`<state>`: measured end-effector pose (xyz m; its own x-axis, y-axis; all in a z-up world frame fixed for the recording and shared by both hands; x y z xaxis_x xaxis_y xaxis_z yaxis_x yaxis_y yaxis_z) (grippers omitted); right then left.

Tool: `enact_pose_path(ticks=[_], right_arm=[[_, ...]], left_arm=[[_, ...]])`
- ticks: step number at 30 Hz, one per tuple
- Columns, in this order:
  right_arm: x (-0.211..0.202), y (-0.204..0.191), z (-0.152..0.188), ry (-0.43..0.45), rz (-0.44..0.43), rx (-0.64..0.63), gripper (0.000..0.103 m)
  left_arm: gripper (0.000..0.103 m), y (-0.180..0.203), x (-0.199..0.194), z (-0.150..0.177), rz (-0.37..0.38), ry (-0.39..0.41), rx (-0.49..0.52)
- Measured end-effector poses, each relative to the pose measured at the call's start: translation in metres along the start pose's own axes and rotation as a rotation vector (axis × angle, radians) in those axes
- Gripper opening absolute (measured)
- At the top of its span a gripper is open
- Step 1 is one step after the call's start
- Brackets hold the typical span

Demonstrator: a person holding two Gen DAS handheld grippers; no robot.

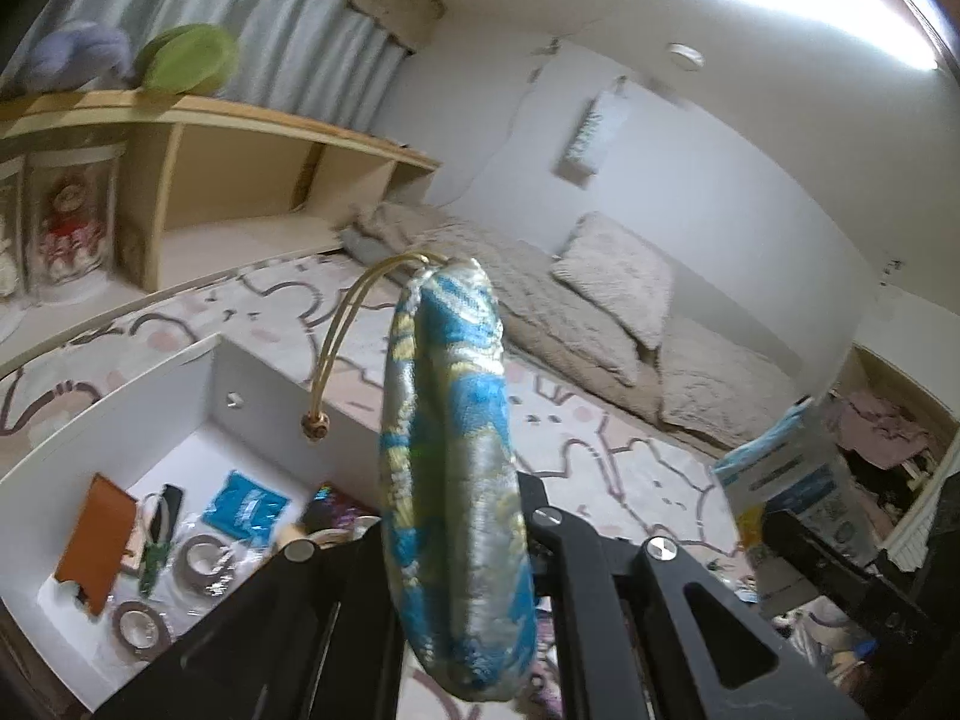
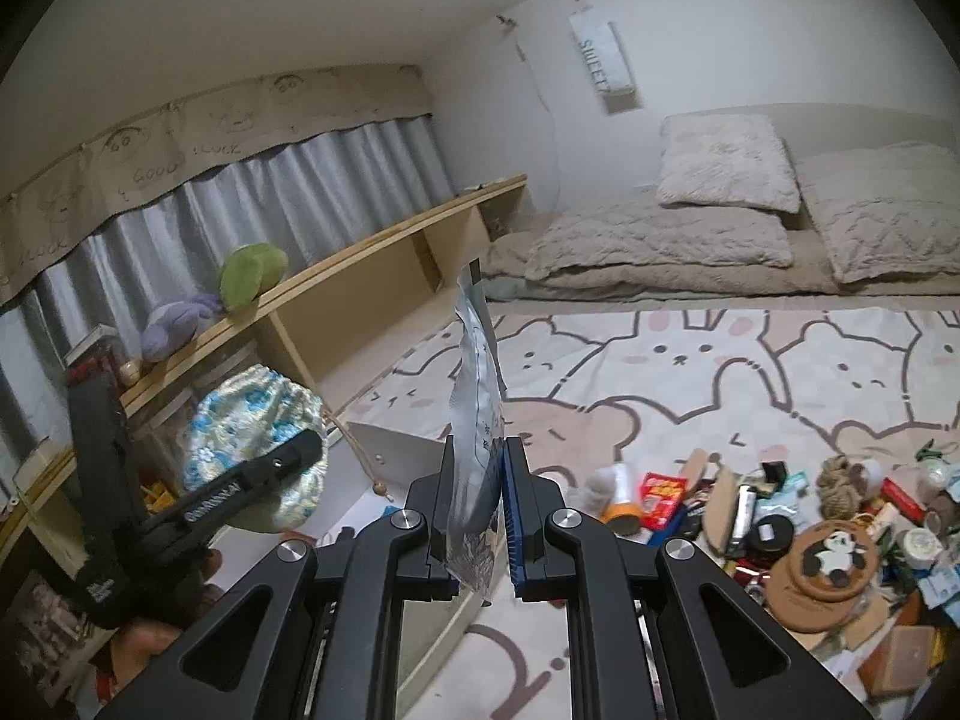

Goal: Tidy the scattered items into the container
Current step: 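Lower the blue floral pouch into the shoebox with the left tool while the right tool follows with the packet, then open the left tool to drop the pouch into the shoebox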

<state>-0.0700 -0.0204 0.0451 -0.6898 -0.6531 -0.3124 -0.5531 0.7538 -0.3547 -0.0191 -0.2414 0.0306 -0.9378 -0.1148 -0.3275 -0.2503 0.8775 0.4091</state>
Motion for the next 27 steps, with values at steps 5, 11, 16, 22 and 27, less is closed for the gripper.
enact_pose_path(ticks=[5, 11, 16, 22, 27], right_arm=[[0.018, -0.014, 0.007, -0.025, -0.021, -0.007, 0.013], [0.039, -0.025, 0.021, -0.070, -0.040, 0.003, 0.013], [0.055, -0.033, 0.029, -0.102, -0.050, 0.009, 0.013], [0.078, -0.049, 0.041, -0.155, -0.070, -0.005, 0.013], [0.092, -0.062, 0.053, -0.192, -0.081, -0.029, 0.013]], left_arm=[[0.006, -0.026, 0.005, 0.001, -0.059, -0.010, -0.031], [0.006, -0.059, 0.009, 0.010, -0.127, -0.037, -0.067], [0.006, -0.078, 0.015, 0.021, -0.152, -0.072, -0.093], [0.006, -0.098, 0.021, 0.030, -0.171, -0.108, -0.153], [0.006, -0.106, 0.025, 0.032, -0.185, -0.126, -0.176]])
Point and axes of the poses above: each gripper's, at about its wrist camera, not at the fingertips, and x roughly the way its jaws point, y to its right, z to its underside, the point moved 3 cm from there along x, roughly the way its jaws point, and after that the axes turned 6 degrees about y, right-handed, at the moved point
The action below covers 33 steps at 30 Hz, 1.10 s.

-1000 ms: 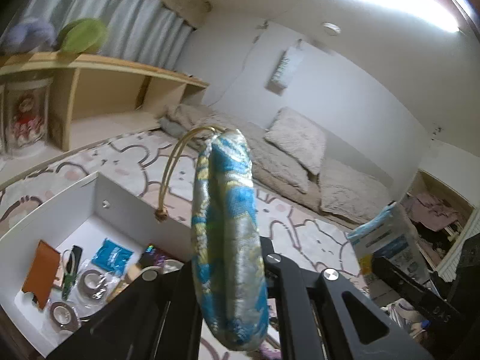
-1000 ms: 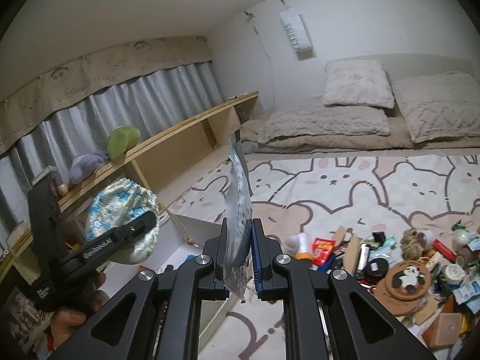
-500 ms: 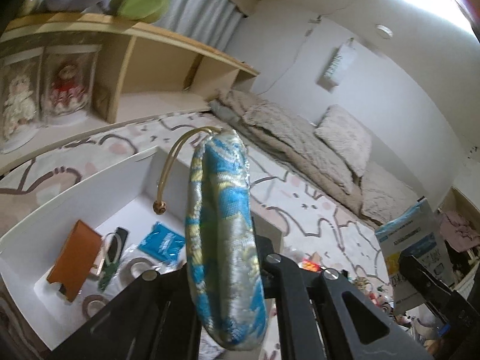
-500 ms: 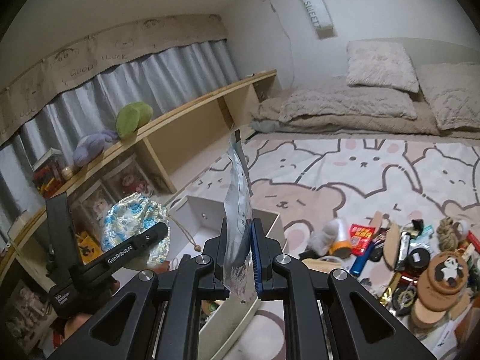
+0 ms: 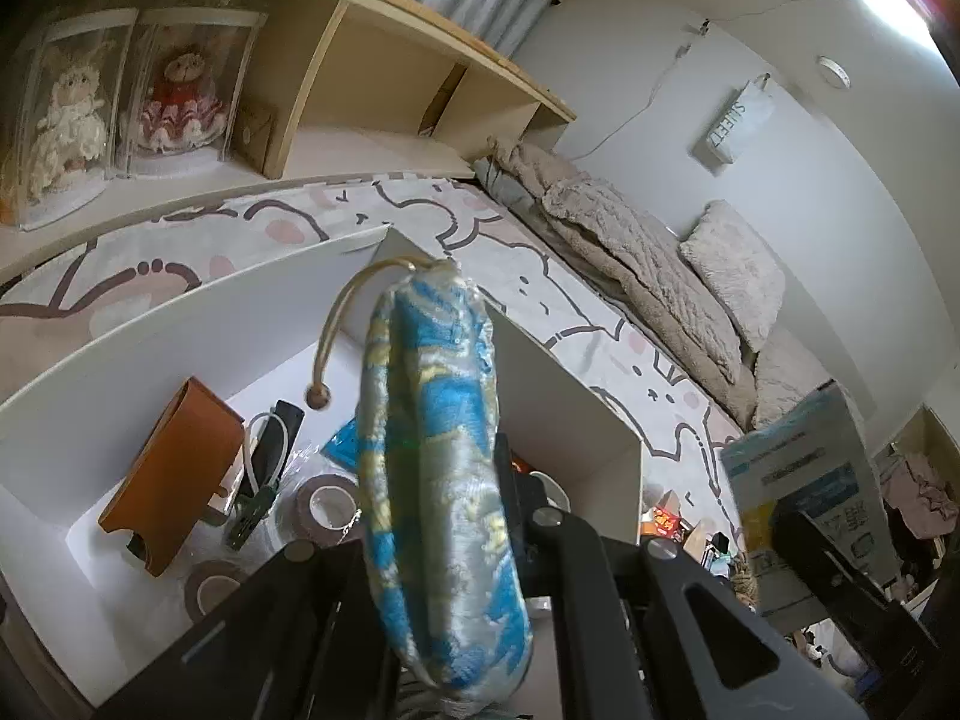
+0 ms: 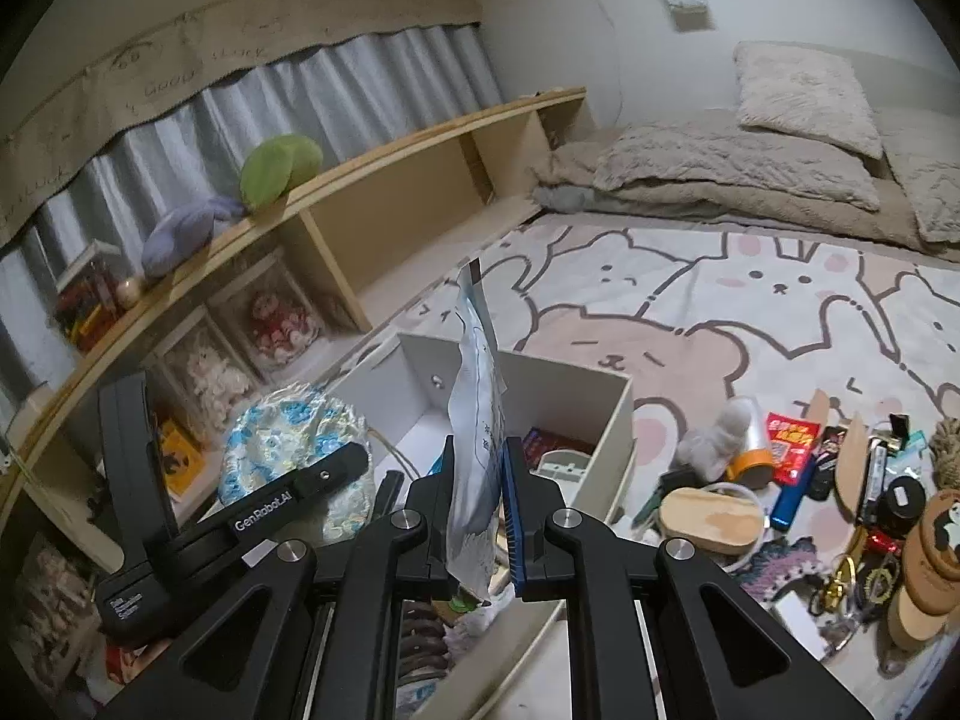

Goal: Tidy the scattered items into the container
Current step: 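Open the left tool to drop the pouch into the shoebox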

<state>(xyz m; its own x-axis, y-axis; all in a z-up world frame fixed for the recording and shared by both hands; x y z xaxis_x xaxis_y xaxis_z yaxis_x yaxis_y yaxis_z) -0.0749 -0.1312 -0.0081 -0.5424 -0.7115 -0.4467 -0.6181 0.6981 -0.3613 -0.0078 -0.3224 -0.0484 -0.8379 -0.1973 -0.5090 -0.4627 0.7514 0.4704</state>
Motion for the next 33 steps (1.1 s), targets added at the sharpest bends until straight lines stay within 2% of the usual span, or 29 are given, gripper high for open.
enact_pose_path(ticks=[2, 4, 5, 6, 11, 15, 21, 30, 33], right_arm=[[0.006, -0.004, 0.002, -0.013, -0.002, -0.007, 0.013], [0.012, -0.007, 0.005, -0.026, -0.004, -0.010, 0.013], [0.014, -0.008, 0.005, -0.032, -0.005, -0.011, 0.013], [0.017, -0.009, 0.007, -0.038, -0.005, -0.013, 0.013], [0.031, -0.013, 0.013, -0.075, -0.012, -0.015, 0.012], [0.037, -0.013, 0.018, -0.099, -0.021, -0.008, 0.012], [0.049, -0.021, 0.029, -0.165, -0.071, 0.021, 0.013], [0.069, -0.046, 0.056, -0.346, -0.195, 0.050, 0.013], [0.076, -0.052, 0.066, -0.403, -0.186, 0.018, 0.013]], left_arm=[[0.006, -0.004, 0.001, 0.001, -0.015, -0.006, -0.018], [0.023, -0.008, 0.003, 0.002, -0.037, -0.016, -0.040], [0.050, -0.011, 0.004, 0.002, -0.044, -0.020, -0.053], [0.070, -0.012, 0.003, 0.002, -0.049, -0.020, -0.061], [0.075, -0.017, -0.005, -0.002, -0.074, 0.011, -0.063], [0.086, -0.026, -0.008, -0.004, -0.086, 0.016, -0.085], [0.087, -0.033, -0.017, -0.009, -0.102, 0.041, -0.096], [0.088, -0.033, -0.027, -0.013, -0.083, 0.066, -0.103], [0.088, -0.030, -0.029, -0.013, -0.077, 0.070, -0.094]])
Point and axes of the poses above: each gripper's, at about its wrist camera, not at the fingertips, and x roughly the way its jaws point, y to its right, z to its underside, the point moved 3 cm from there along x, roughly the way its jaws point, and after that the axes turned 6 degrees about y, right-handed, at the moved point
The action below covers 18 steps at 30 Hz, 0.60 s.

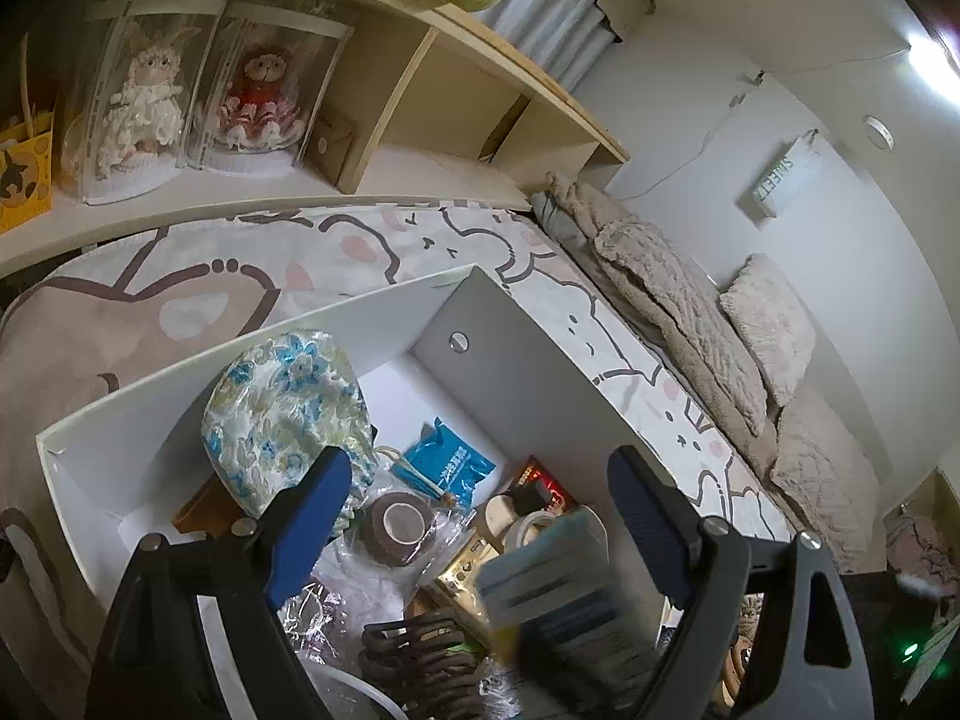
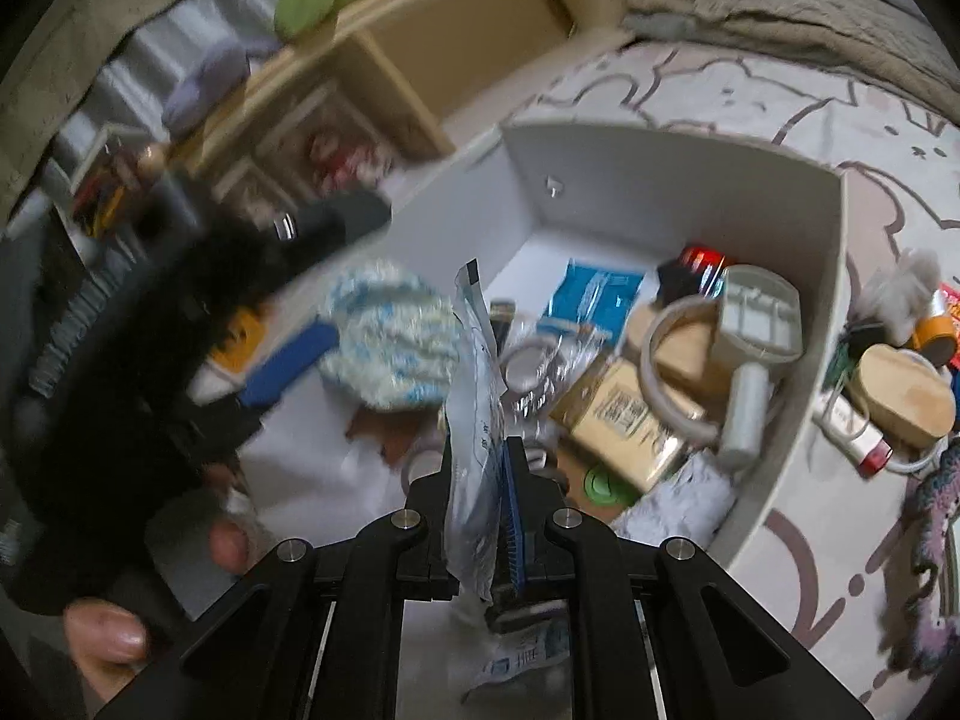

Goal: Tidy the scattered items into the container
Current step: 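Open the left tool to drop the pouch into the shoebox, then lower the grey packet into the shoebox and open the right tool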

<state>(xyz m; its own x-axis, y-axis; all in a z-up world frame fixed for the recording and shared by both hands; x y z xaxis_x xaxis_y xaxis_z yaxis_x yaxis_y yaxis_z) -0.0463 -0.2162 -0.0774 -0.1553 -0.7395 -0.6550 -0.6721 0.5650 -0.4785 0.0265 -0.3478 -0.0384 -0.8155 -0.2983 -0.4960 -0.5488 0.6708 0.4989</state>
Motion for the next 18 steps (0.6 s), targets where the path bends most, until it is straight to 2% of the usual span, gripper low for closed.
enact_pose_path(ticks=[5, 11, 18], right_arm=[[0.004, -0.002, 0.002, -0.017, 0.029, -0.049, 0.013], [-0.003, 0.006, -0.005, 0.032, 0.154, -0.095, 0.013], [-0.018, 0.017, -0.011, 0.083, 0.172, -0.075, 0.013]], left_arm=[[0.088, 0.003, 0.001, 0.001, 0.011, -0.004, 0.007], [0.088, 0.004, 0.001, 0.002, 0.010, -0.003, 0.010], [0.088, 0.005, 0.000, 0.002, 0.006, 0.000, 0.012]])
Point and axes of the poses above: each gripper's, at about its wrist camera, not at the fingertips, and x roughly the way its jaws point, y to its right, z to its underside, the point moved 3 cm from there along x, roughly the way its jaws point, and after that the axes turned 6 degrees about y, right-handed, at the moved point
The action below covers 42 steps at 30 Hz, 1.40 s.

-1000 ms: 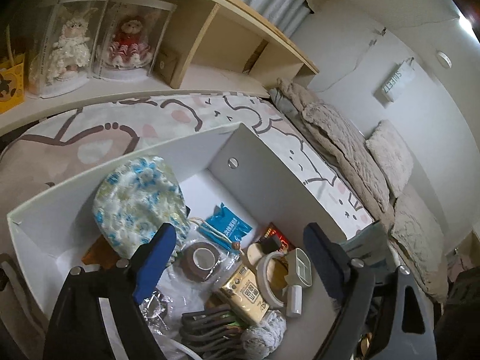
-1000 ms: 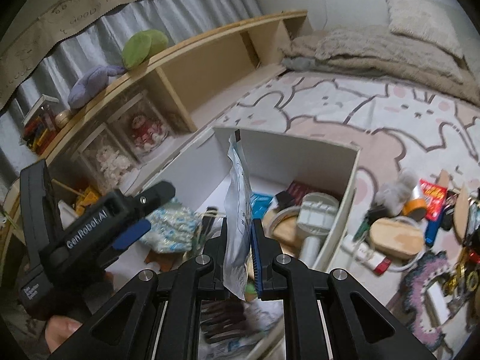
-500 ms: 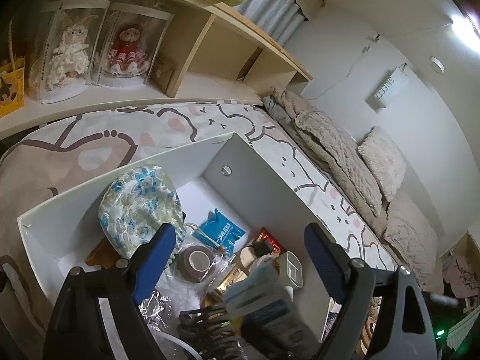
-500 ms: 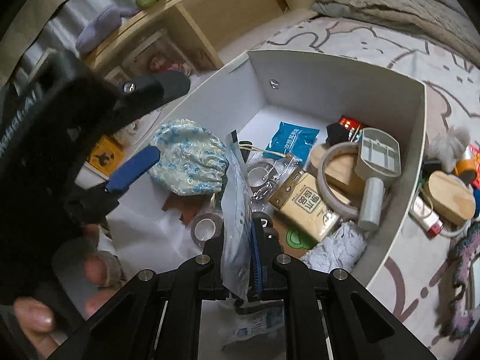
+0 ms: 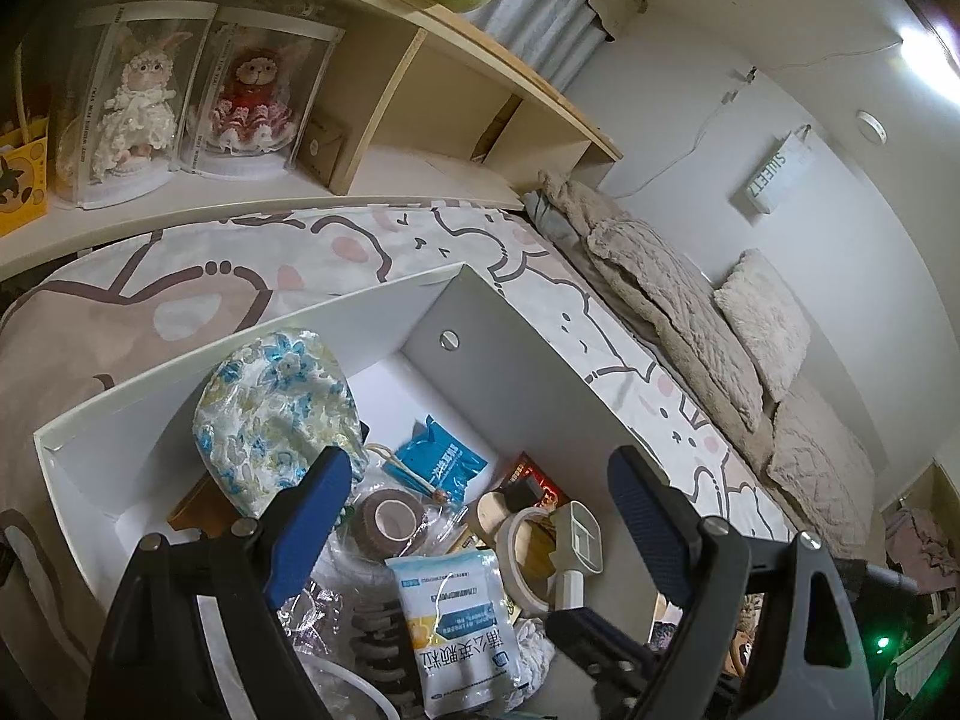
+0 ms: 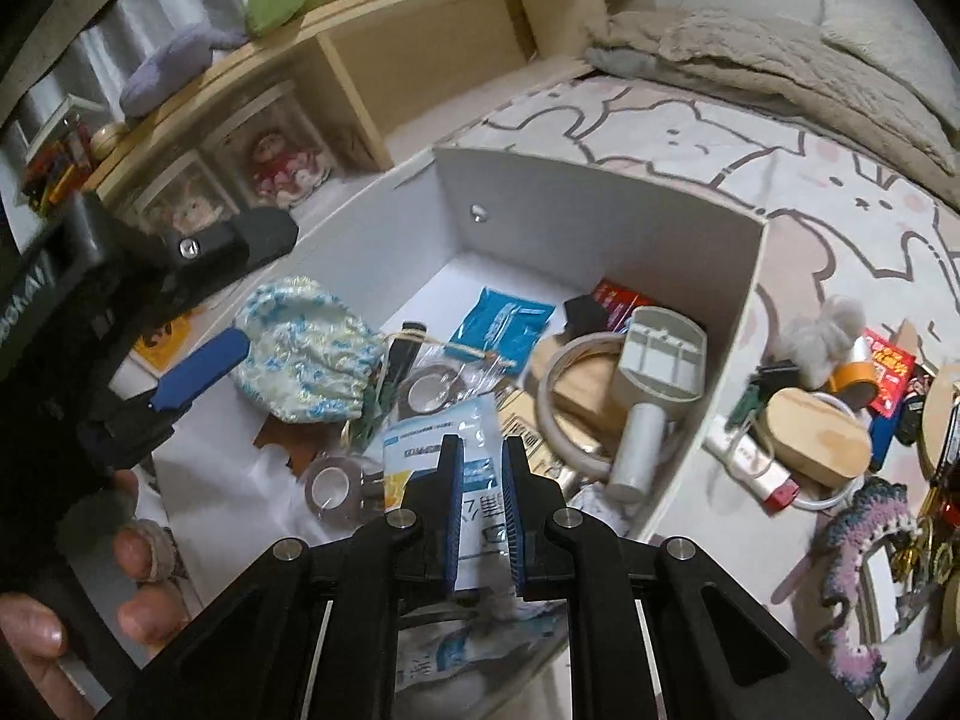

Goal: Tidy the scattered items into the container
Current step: 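Lower the grey packet into the shoebox and open the right tool, then withdraw both tools from the shoebox back toward the pile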

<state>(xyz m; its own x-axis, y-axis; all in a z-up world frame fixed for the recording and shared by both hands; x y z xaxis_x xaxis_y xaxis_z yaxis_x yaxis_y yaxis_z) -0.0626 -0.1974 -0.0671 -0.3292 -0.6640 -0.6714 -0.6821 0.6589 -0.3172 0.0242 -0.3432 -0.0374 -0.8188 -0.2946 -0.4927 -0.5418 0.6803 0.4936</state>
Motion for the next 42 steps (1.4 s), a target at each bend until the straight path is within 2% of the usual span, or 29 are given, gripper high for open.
enact_pose_path(ticks=[8, 19, 20, 21, 22, 23, 24, 34, 42], right_arm=[[-0.016, -0.002, -0.005, 0.059, 0.000, -0.043, 0.013], [-0.035, 0.000, -0.006, 0.140, 0.058, -0.116, 0.014], [-0.036, 0.002, -0.007, 0.147, 0.071, -0.114, 0.028], [-0.038, 0.004, -0.007, 0.156, 0.086, -0.113, 0.081], [-0.039, 0.005, -0.008, 0.169, 0.093, -0.111, 0.103], [-0.041, 0.006, -0.008, 0.190, 0.098, -0.111, 0.103], [-0.041, 0.008, -0.008, 0.199, 0.099, -0.111, 0.103], [-0.032, 0.011, -0.009, 0.214, 0.126, -0.129, 0.103], [-0.046, 0.018, -0.007, 0.231, 0.129, -0.118, 0.103]], left_arm=[[0.088, 0.005, -0.002, 0.002, -0.018, 0.006, 0.052], [0.088, 0.022, -0.009, 0.006, -0.053, 0.026, 0.156], [0.088, 0.023, -0.010, 0.006, -0.059, 0.030, 0.164], [0.092, 0.024, -0.011, 0.006, -0.065, 0.033, 0.171], [0.096, 0.024, -0.012, 0.006, -0.071, 0.037, 0.176], [0.102, 0.026, -0.013, 0.006, -0.077, 0.045, 0.183], [0.103, 0.026, -0.014, 0.006, -0.083, 0.053, 0.190], [0.103, 0.032, -0.016, 0.008, -0.129, 0.062, 0.227], [0.103, 0.037, -0.016, 0.011, -0.137, 0.063, 0.242]])
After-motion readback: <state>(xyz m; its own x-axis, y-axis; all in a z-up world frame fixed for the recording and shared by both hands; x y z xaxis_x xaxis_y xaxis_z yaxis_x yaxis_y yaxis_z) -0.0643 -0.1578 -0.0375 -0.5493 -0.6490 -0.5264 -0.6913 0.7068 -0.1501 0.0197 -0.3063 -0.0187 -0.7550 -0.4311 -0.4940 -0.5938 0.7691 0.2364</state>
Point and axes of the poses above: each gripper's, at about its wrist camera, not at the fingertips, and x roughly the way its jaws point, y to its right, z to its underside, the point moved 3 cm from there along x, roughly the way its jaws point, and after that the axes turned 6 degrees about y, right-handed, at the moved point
